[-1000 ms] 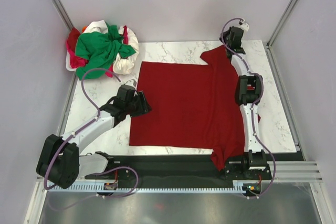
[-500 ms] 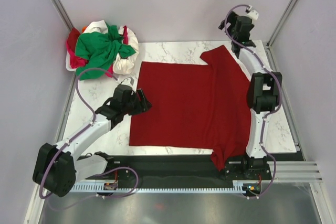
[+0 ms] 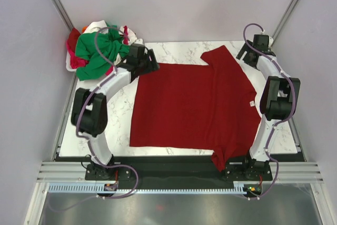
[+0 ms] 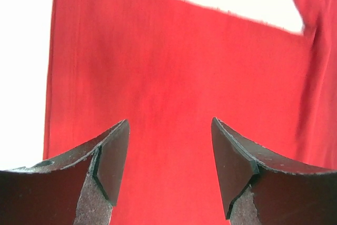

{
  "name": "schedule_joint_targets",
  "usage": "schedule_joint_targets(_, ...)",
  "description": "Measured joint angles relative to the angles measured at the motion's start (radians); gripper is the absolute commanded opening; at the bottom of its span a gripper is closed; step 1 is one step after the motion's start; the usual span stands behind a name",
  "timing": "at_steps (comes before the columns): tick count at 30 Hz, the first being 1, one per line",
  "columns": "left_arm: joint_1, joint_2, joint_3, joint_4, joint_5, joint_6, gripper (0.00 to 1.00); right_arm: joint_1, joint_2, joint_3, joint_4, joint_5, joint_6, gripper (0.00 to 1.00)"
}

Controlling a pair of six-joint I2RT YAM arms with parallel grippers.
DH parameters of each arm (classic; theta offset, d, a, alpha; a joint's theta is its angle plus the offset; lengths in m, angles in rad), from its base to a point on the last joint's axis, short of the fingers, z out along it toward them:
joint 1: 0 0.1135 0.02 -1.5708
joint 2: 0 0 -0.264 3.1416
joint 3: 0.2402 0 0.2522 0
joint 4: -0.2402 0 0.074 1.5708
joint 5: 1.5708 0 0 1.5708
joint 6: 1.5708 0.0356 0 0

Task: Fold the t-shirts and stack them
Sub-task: Flatten the tshirt out

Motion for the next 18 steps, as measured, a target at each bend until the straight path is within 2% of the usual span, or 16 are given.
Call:
schedule_joint_targets(6, 0.023, 0.349, 0.433, -0.064, -0.026, 0.089, 0.71, -0.014, 0.110, 0.087, -0.056, -0.064, -0.022, 0.94)
schedule_joint_targets(10, 0.026, 0.619, 0.775, -0.223, -0.032, 0.132, 0.74, -0.003, 0.194, 0.188, -0.065, -0.100, -0.024, 0.93)
schedule_joint_targets(15, 0.032, 0.815, 1.099, -0.425, -0.052, 0.168, 0.76, 0.000, 0.251, 0.232, -0.065, -0.137, -0.024, 0.93)
schedule_joint_targets(18, 0.034, 0.859, 1.210, -0.521, -0.064, 0.188, 0.79, -0.002, 0.266, 0.232, -0.067, -0.150, -0.024, 0.94)
